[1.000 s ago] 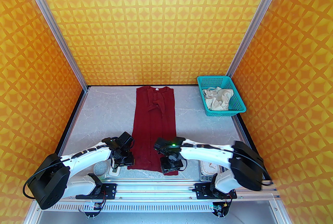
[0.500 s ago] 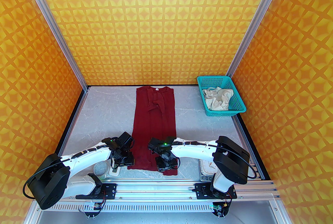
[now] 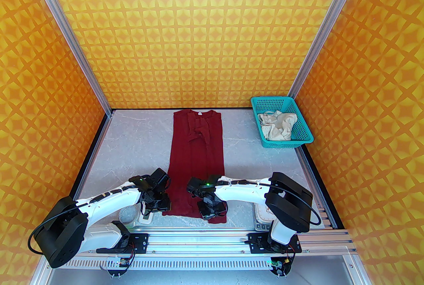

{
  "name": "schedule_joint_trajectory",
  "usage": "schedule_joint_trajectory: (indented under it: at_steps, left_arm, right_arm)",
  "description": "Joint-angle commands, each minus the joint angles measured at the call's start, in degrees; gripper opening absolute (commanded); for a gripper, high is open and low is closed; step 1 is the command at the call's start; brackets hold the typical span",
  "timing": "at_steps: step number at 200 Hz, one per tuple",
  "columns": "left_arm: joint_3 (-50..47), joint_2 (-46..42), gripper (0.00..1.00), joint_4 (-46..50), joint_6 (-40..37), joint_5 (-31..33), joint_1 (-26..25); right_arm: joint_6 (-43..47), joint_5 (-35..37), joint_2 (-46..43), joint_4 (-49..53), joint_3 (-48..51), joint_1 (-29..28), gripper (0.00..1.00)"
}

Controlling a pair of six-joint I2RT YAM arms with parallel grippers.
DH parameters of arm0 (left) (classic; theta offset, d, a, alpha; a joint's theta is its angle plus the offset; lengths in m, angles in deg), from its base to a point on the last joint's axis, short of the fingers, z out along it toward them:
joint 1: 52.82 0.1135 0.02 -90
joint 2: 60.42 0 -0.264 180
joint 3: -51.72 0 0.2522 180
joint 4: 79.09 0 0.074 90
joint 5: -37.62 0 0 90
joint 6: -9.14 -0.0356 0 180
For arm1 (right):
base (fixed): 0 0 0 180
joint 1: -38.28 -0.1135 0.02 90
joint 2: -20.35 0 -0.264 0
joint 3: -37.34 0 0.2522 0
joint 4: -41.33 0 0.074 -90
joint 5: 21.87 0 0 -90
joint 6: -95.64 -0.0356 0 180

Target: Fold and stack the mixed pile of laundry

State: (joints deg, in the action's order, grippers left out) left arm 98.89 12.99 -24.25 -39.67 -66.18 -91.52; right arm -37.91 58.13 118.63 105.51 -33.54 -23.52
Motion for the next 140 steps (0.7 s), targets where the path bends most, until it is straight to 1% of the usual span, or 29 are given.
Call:
schedule_joint_trajectory:
  at_steps: [1, 23, 49, 84, 110, 140]
  left_arm:
    - [-1.2, -0.6, 0.25, 0.9, 0.7, 1.0, -0.6]
    - [-1.3, -0.7, 0.25, 1.0, 0.7, 1.0, -0.5]
    - [-1.5, -1.1, 0.25, 1.0, 0.9, 1.0, -0.5]
    - [-1.5, -1.1, 0.25, 0.9, 0.9, 1.0, -0.5]
    - [-1.6, -1.4, 0.25, 1.1, 0.9, 1.0, -0.5]
    - [-1.6, -2.1, 0.24, 1.5, 0.8, 1.1, -0.6]
  right_arm:
    - [-0.3, 1.5, -1.1, 0.9, 0.6, -0.3, 0.12]
    - [-0.4, 1.7, -2.1, 1.8, 0.1, -0.3, 0.04]
    - [-0.1, 1.9, -4.5, 3.6, -1.7, -0.3, 0.02]
    - [0.4, 2.7, -6.6, 5.9, -5.2, -0.3, 0.02]
    - [1.4, 3.1, -5.2, 6.3, -8.0, -0.3, 0.01]
    - [2.5, 1.5, -1.8, 5.8, -10.2, -0.3, 0.00]
